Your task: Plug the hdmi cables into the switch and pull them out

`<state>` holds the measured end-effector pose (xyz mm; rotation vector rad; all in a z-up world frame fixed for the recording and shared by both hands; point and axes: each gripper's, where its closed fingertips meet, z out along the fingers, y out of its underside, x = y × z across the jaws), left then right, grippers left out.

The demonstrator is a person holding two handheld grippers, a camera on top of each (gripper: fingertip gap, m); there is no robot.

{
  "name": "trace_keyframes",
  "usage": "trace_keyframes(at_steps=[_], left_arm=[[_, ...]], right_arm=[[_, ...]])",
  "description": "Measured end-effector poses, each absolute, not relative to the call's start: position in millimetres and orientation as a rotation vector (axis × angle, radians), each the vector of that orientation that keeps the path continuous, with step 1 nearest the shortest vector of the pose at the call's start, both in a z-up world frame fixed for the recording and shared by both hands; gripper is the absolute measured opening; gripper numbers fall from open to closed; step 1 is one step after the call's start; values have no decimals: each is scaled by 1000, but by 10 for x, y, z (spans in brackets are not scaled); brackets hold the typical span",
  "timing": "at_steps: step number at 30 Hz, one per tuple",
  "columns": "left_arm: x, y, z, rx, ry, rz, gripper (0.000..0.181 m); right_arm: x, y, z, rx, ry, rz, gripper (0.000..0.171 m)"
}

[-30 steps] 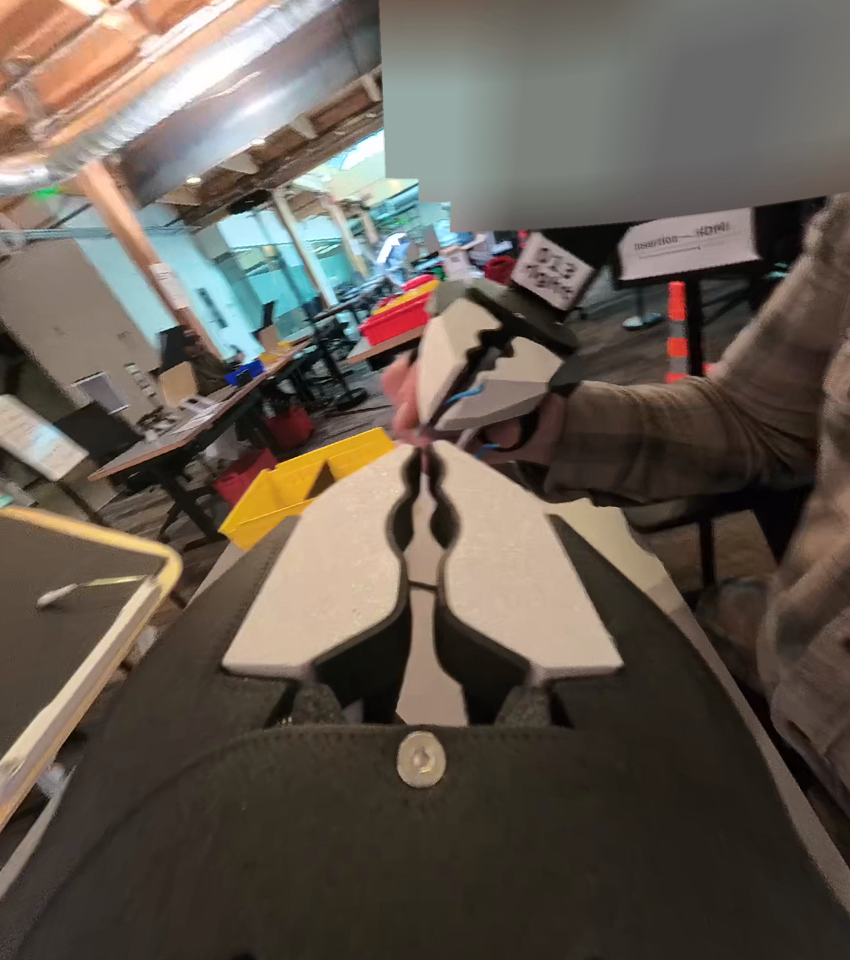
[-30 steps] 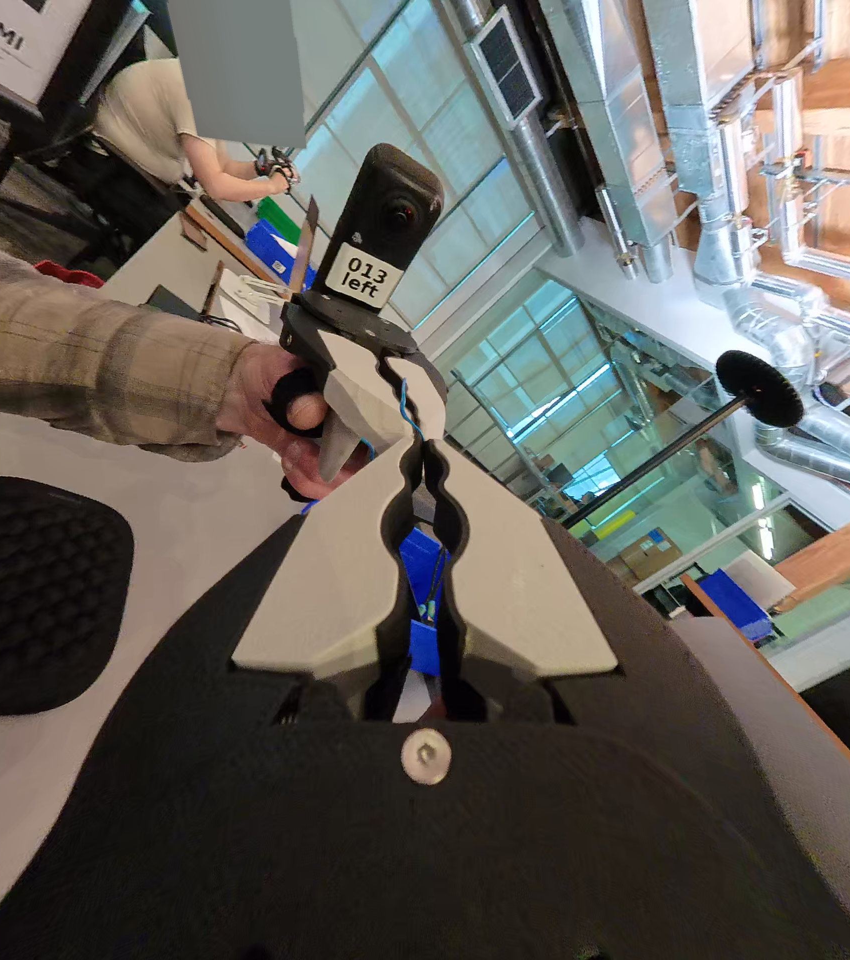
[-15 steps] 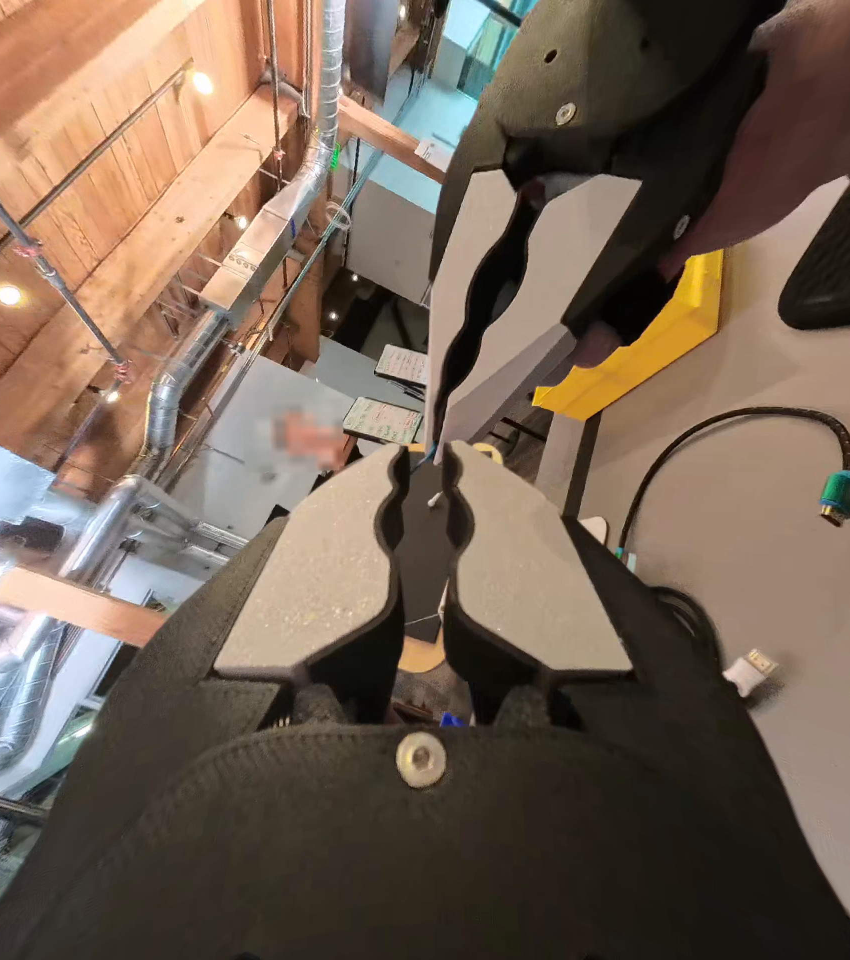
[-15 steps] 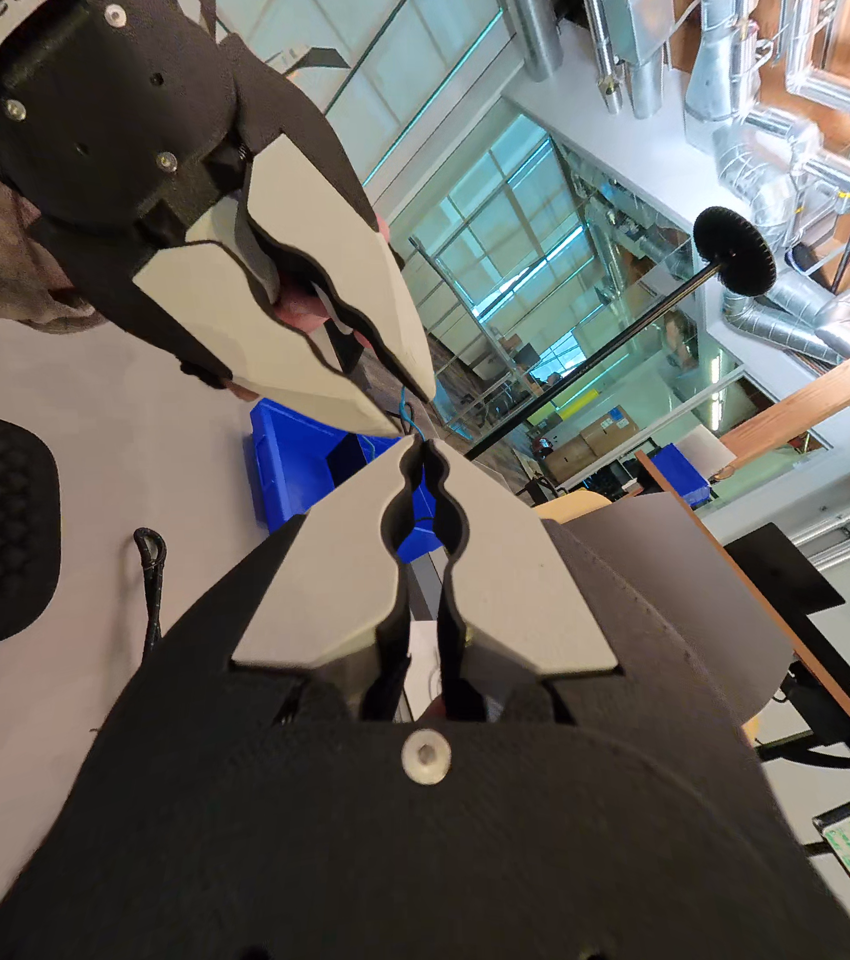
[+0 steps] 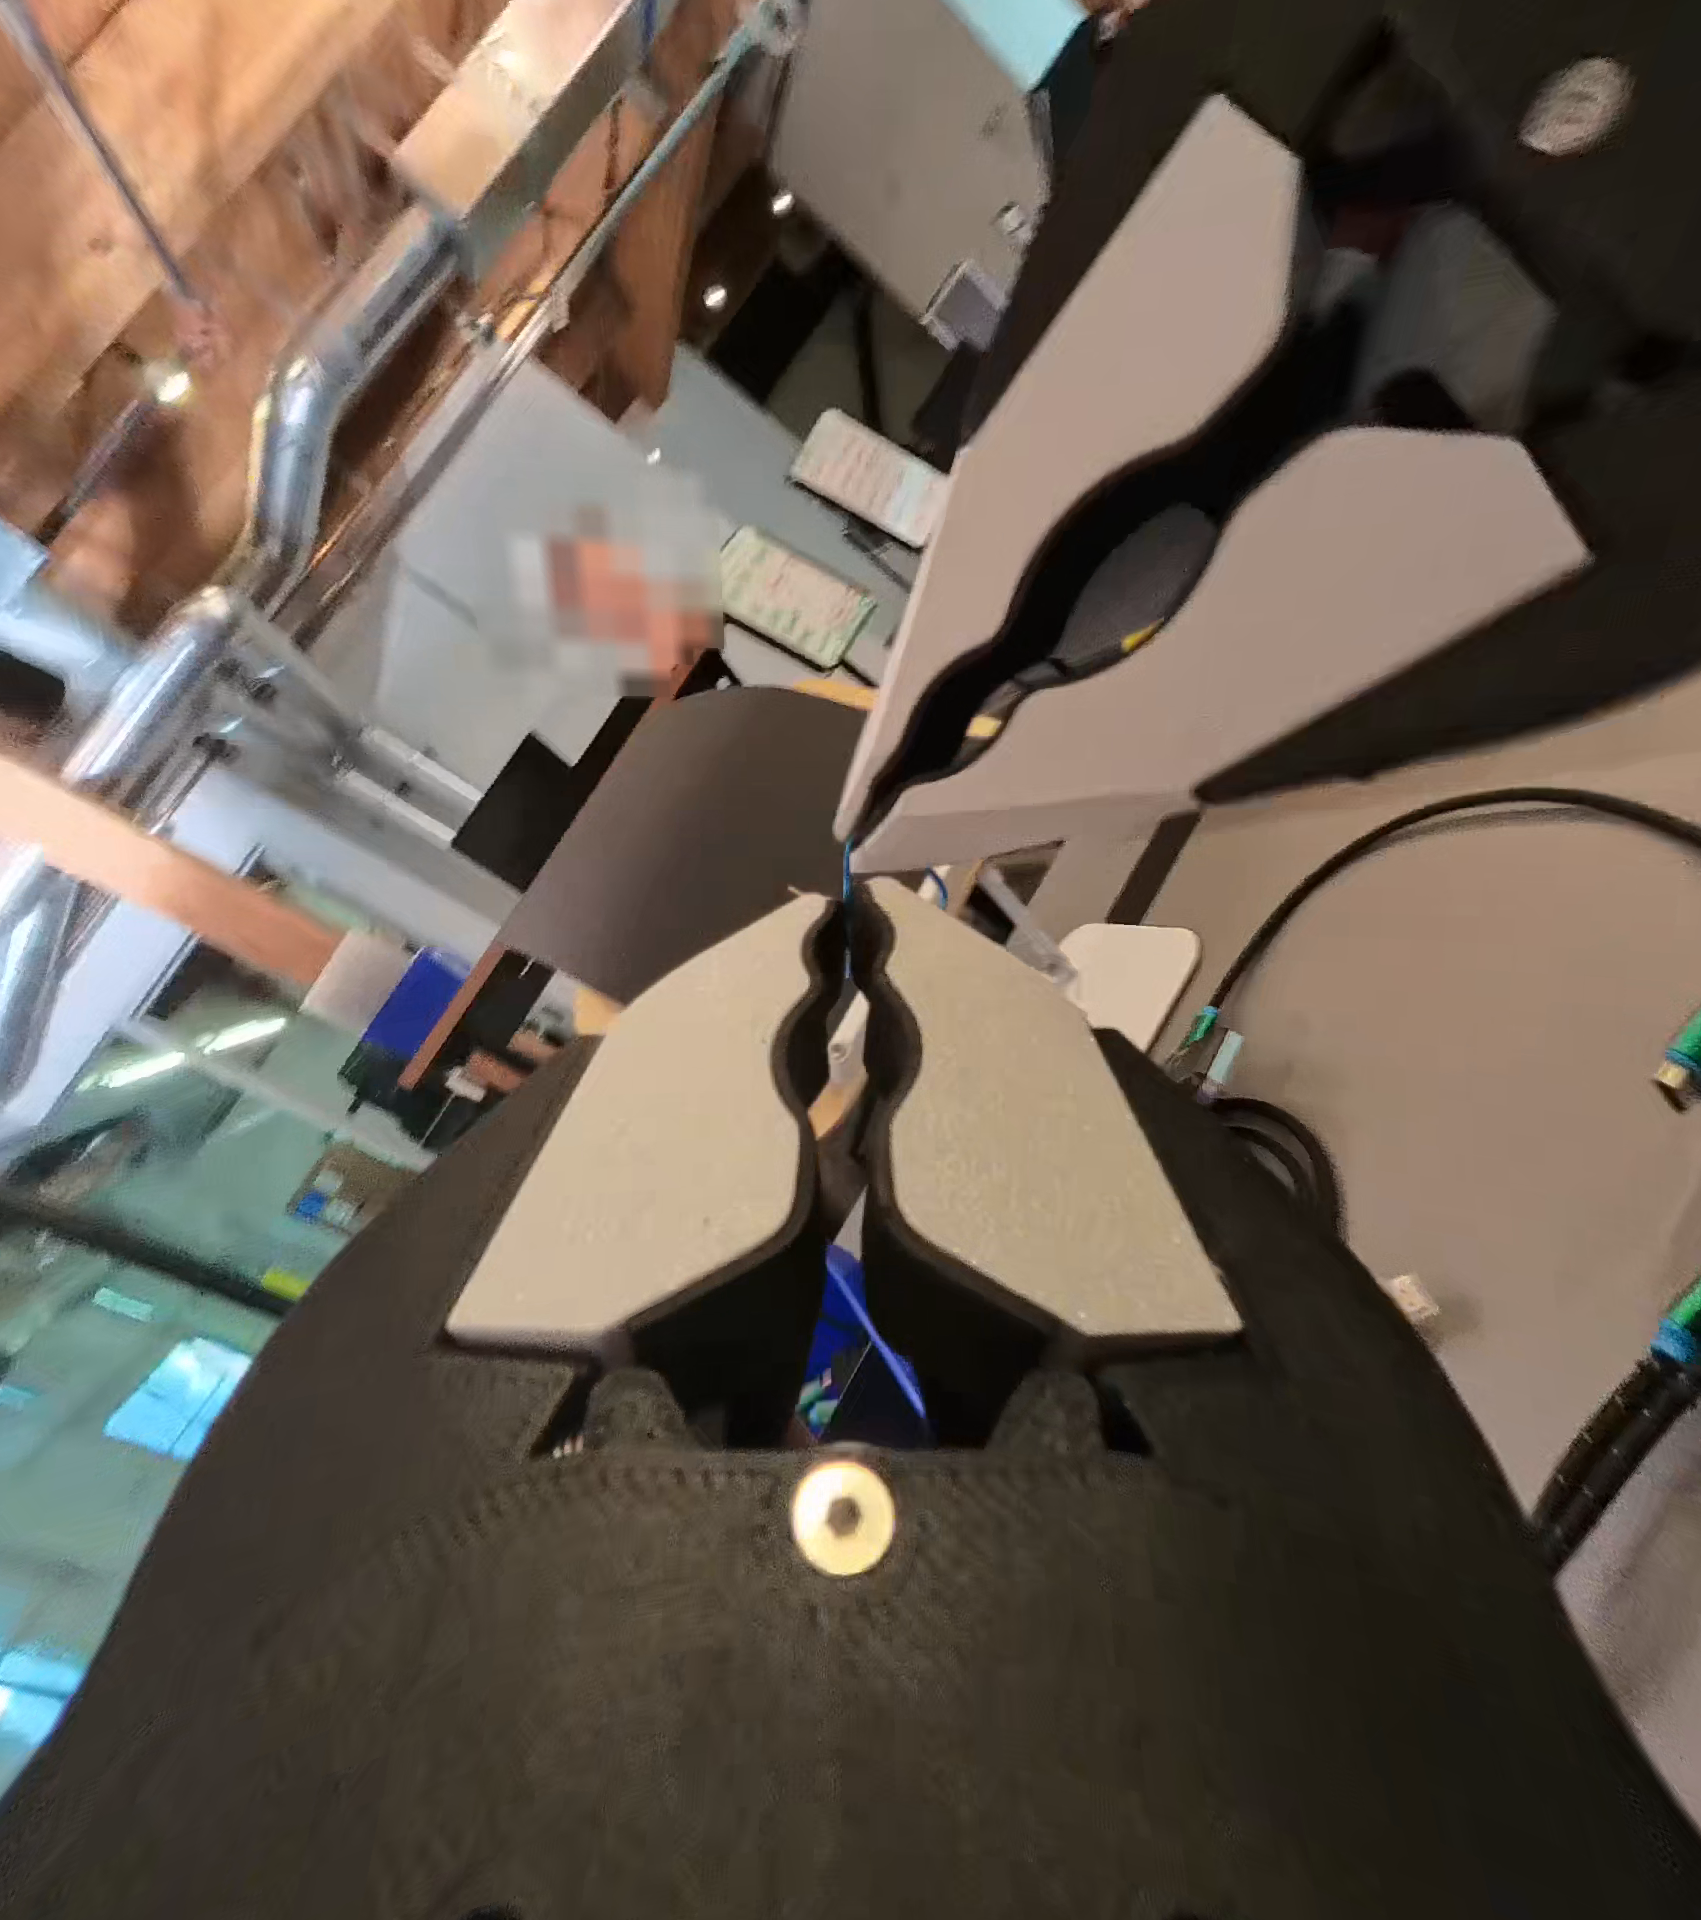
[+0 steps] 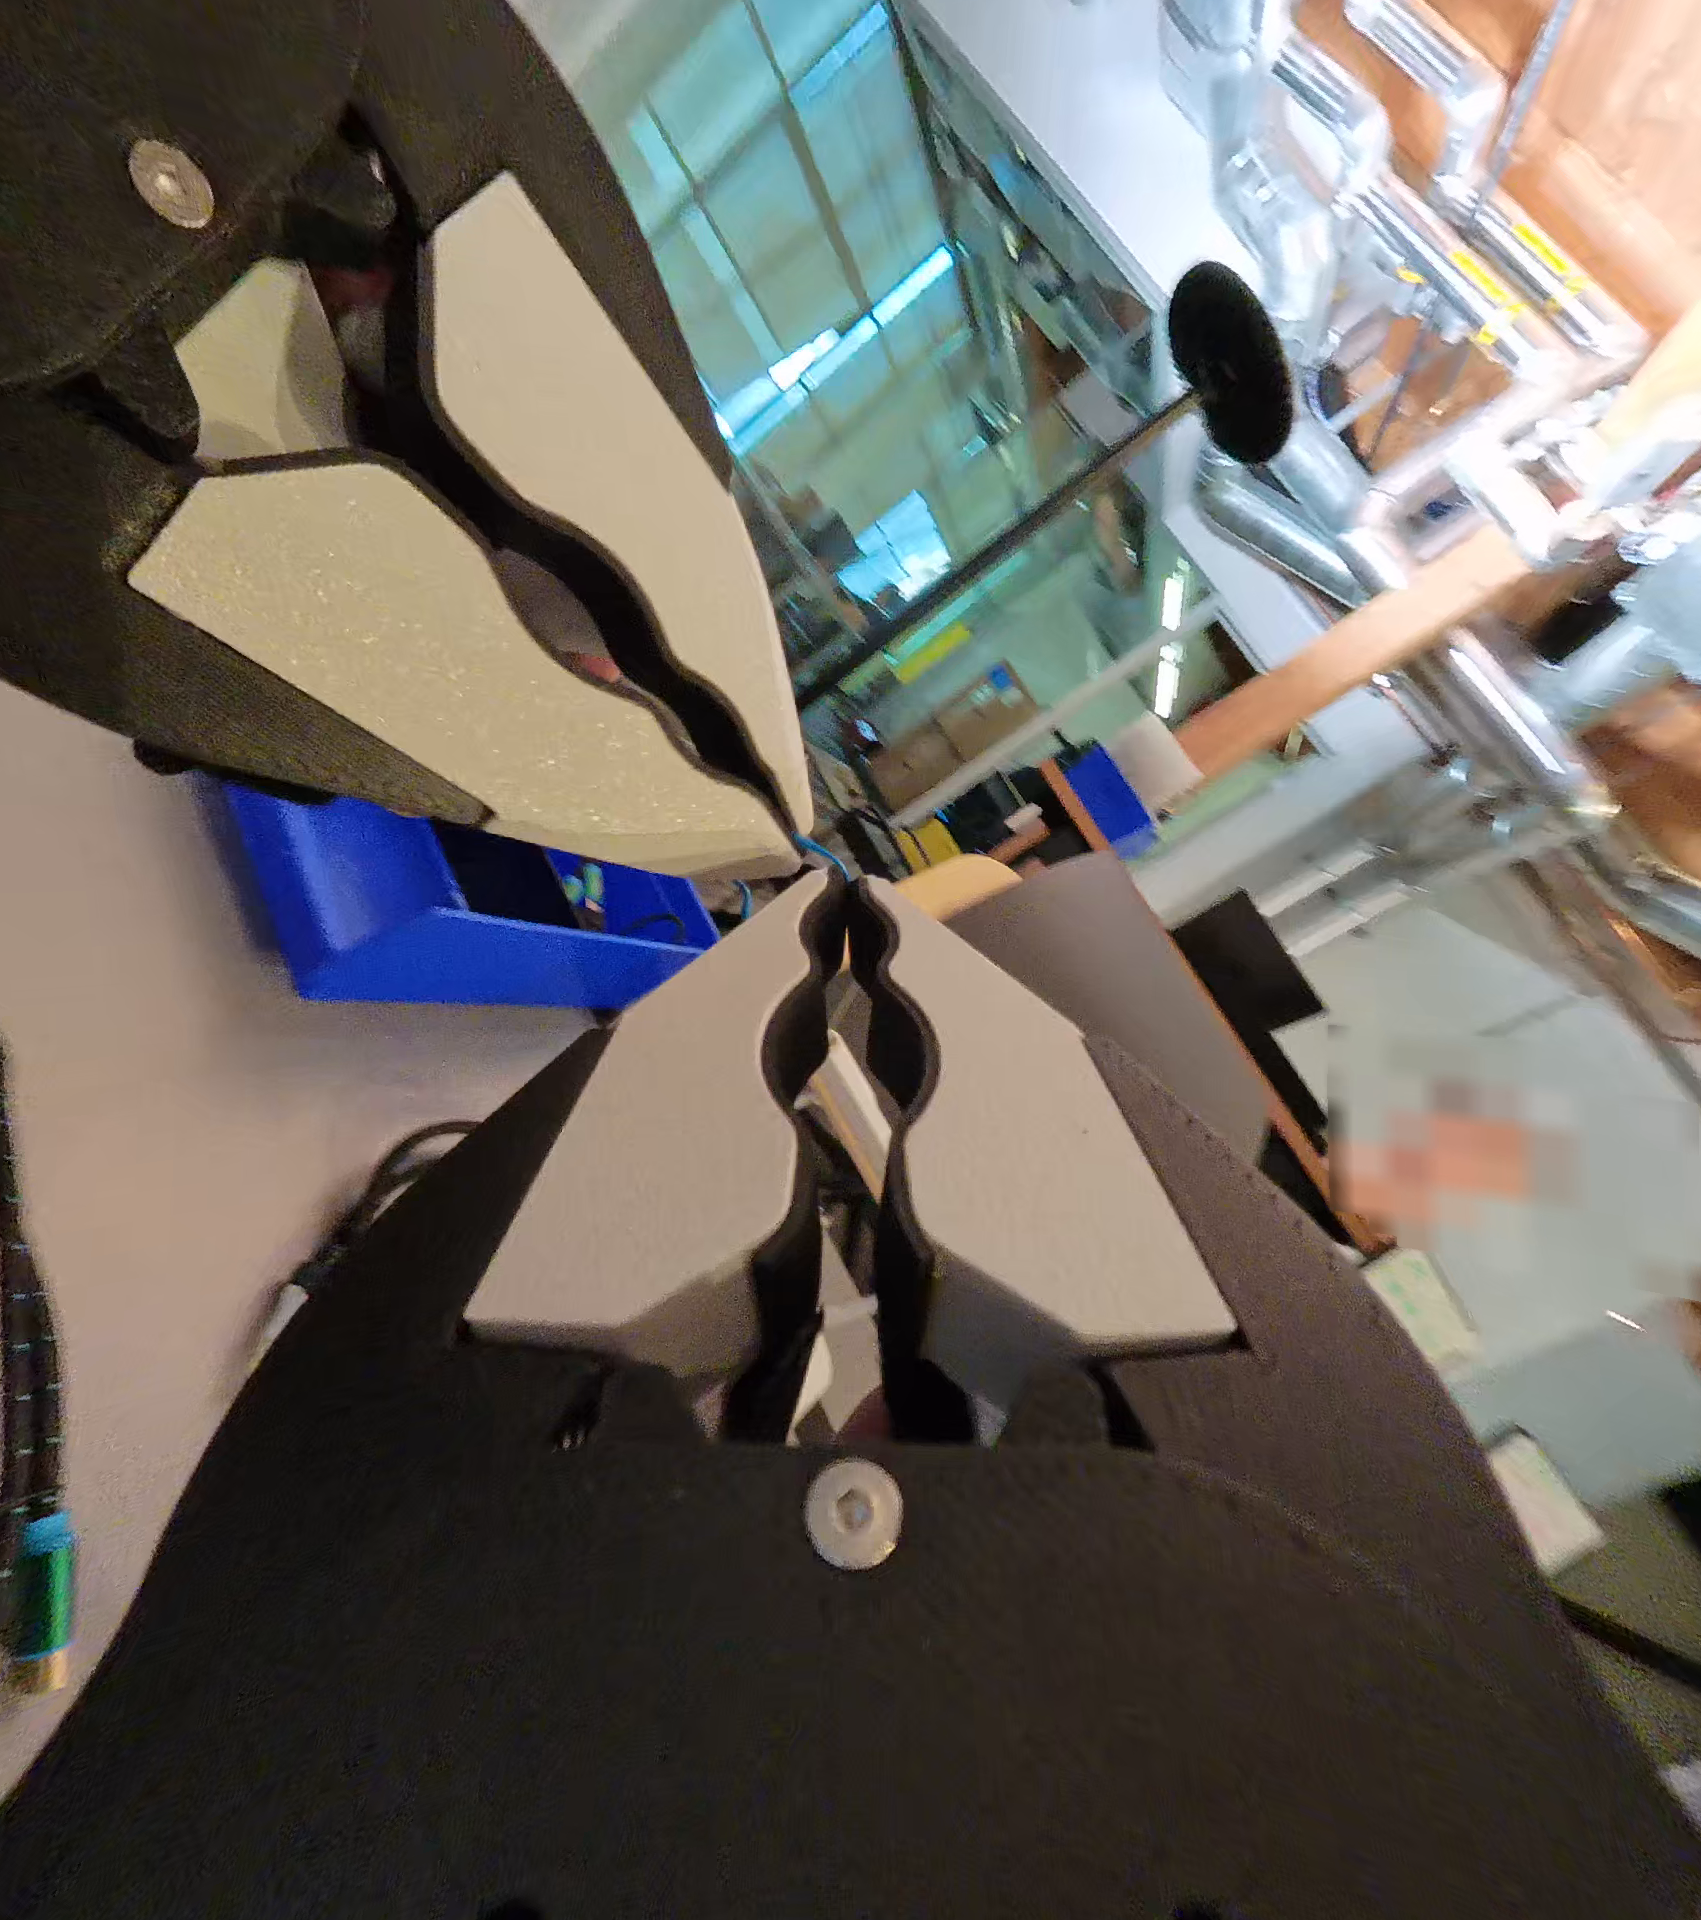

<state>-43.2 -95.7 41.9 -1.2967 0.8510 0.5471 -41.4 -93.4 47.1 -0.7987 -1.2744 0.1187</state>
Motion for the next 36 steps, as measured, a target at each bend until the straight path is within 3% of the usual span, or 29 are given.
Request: trace_keyframes(at_steps=[4, 7, 10, 14, 21, 36], left_arm=[[-499, -912, 500, -1277, 706, 523, 3], [-566, -886, 464, -1345, 703, 409, 34], [-543, -907, 452, -1382, 687, 149, 39], [-402, -955, 458, -1366, 687, -36, 34], [-367, -982, 457, -1357, 644, -216, 1], [-368, -1033, 515, -1255, 568, -337, 0]], right_arm=[[-427, -886, 510, -849, -1203, 146, 0], [-335, -785, 588, -931, -1135, 334, 0], [-281, -758, 652, -970, -1092, 519, 0], [-357, -879, 644, -970, -1109, 691, 0], [-436, -984, 608, -938, -1153, 681, 0], [-433, -931, 623, -936, -1154, 555, 0]])
